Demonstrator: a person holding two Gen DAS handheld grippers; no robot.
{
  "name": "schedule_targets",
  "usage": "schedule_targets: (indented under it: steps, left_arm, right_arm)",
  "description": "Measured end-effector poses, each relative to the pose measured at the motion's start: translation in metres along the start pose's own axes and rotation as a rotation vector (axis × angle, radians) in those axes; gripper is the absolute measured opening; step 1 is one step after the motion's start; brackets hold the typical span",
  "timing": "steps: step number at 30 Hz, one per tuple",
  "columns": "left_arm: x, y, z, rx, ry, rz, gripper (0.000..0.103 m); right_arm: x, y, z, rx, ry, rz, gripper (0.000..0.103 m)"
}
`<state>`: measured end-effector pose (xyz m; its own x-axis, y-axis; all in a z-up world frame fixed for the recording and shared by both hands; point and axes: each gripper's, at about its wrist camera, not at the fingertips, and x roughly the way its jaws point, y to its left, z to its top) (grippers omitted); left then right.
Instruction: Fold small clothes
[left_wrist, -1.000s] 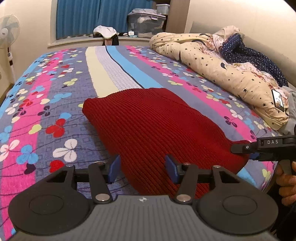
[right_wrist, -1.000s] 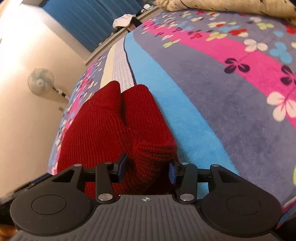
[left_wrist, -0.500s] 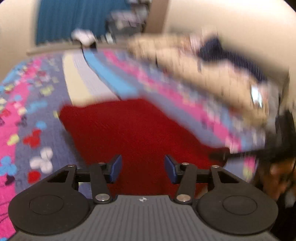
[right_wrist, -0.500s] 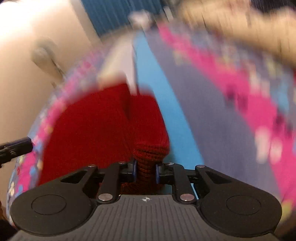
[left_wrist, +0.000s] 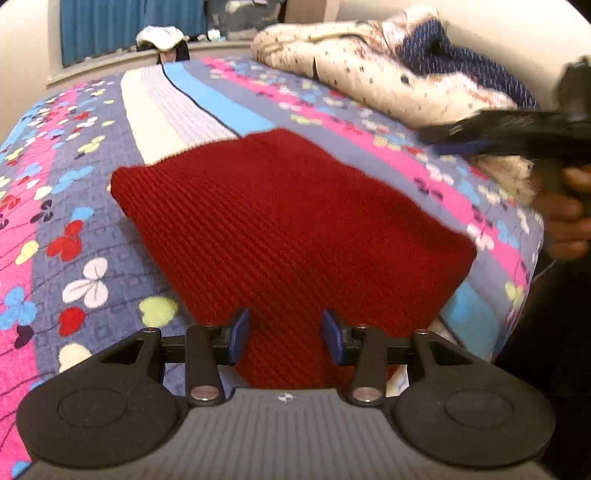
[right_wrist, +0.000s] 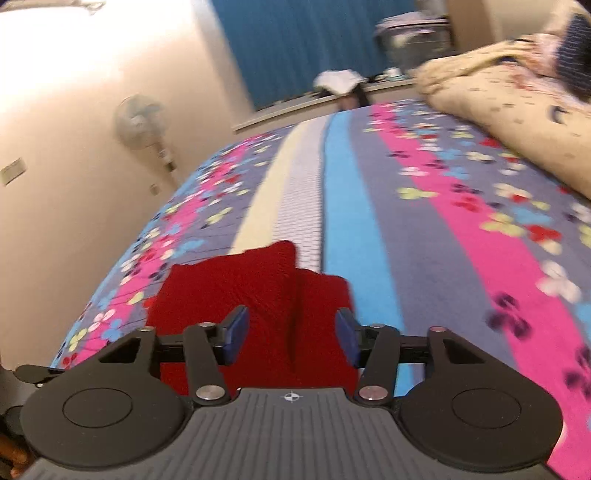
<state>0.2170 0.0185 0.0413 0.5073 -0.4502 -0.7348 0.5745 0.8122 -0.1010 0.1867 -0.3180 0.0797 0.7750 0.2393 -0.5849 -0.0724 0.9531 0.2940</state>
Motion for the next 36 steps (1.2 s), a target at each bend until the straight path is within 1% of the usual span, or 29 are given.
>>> schedule_targets:
  steps: [1,3,6,8,11,13,14,15,16,17,18,19,20,21,22,23,24,25,26,27,29,31,32,34,35,36]
  left_arm:
    - [-0.002,0.003,0.001,-0.016,-0.015,-0.004,0.049]
    - [-0.005,0.005,0.004,-0.04,-0.035,-0.001,0.049]
    - [-0.007,0.011,0.008,-0.068,-0.066,0.005,0.049]
    - [-0.009,0.015,0.01,-0.087,-0.093,0.016,0.049]
    - [-0.011,0.024,0.014,-0.133,-0.124,0.038,0.049]
    - [-0.012,0.028,0.016,-0.161,-0.141,0.039,0.049]
    - [-0.012,0.029,0.018,-0.167,-0.145,0.042,0.049]
    - [-0.012,0.03,0.019,-0.169,-0.148,0.046,0.049]
    - [-0.012,0.029,0.019,-0.17,-0.15,0.047,0.049]
    - [-0.011,0.029,0.02,-0.168,-0.153,0.046,0.049]
    - [-0.011,0.028,0.021,-0.164,-0.157,0.045,0.049]
    - [-0.012,0.027,0.021,-0.158,-0.164,0.045,0.049]
    - [-0.012,0.026,0.022,-0.154,-0.171,0.042,0.049]
    - [-0.013,0.024,0.023,-0.151,-0.176,0.04,0.049]
    - [-0.011,0.025,0.023,-0.149,-0.174,0.037,0.049]
    - [-0.009,0.023,0.023,-0.143,-0.162,0.034,0.049]
    - [-0.003,0.022,0.022,-0.132,-0.133,0.04,0.049]
    - [0.005,0.02,0.021,-0.112,-0.084,0.062,0.051]
    - [0.011,0.018,0.018,-0.1,-0.056,0.079,0.052]
    - [0.014,0.018,0.017,-0.101,-0.044,0.085,0.051]
    - [0.01,0.02,0.018,-0.117,-0.061,0.077,0.051]
    - [0.006,0.023,0.017,-0.135,-0.078,0.079,0.051]
    - [0.003,0.024,0.017,-0.139,-0.093,0.079,0.051]
    - [-0.005,0.022,0.017,-0.137,-0.133,0.063,0.051]
    - [-0.009,0.021,0.019,-0.137,-0.15,0.051,0.051]
    - [-0.011,0.021,0.02,-0.137,-0.163,0.035,0.051]
  right_arm:
    - [0.013,0.0,0.005,-0.01,0.016,0.011,0.063]
    - [0.038,-0.001,0.009,-0.003,0.044,0.029,0.063]
    - [0.075,-0.008,0.011,0.096,0.119,0.043,0.063]
    - [0.094,-0.012,0.013,0.165,0.15,0.065,0.064]
    - [0.116,-0.011,0.01,0.192,0.194,0.068,0.066]
    - [0.126,-0.009,0.008,0.215,0.208,0.091,0.068]
    - [0.128,-0.005,0.008,0.202,0.201,0.092,0.056]
    - [0.128,-0.002,0.008,0.183,0.191,0.101,0.048]
    - [0.127,0.002,0.009,0.162,0.177,0.104,0.036]
    - [0.123,0.006,0.011,0.133,0.148,0.095,0.021]
    - [0.119,0.008,0.013,0.117,0.122,0.099,0.02]
    - [0.111,0.008,0.016,0.121,0.08,0.113,0.016]
    - [0.102,0.006,0.019,0.142,0.031,0.136,0.015]
    - [0.093,0.003,0.022,0.159,-0.013,0.157,0.015]
    - [0.088,0.002,0.022,0.156,-0.031,0.147,0.015]
    - [0.088,0.001,0.021,0.14,-0.019,0.107,0.015]
    - [0.094,0.0,0.017,0.105,0.03,0.042,0.016]
    - [0.102,-0.001,0.01,0.076,0.096,-0.009,0.019]
    - [0.108,-0.002,0.005,0.074,0.141,-0.015,0.027]
    - [0.108,-0.004,0.004,0.082,0.149,-0.004,0.029]
    - [0.099,-0.003,0.005,0.069,0.123,-0.014,0.037]
    - [0.084,-0.002,0.005,0.043,0.081,-0.039,0.039]
    - [0.074,-0.001,0.006,0.029,0.05,-0.025,0.039]
    - [0.058,0.0,0.008,-0.008,0.007,0.044,0.039]
    - [0.051,0.002,0.007,-0.036,0.002,0.088,0.039]
    - [0.047,0.005,0.004,-0.07,0.016,0.128,0.039]
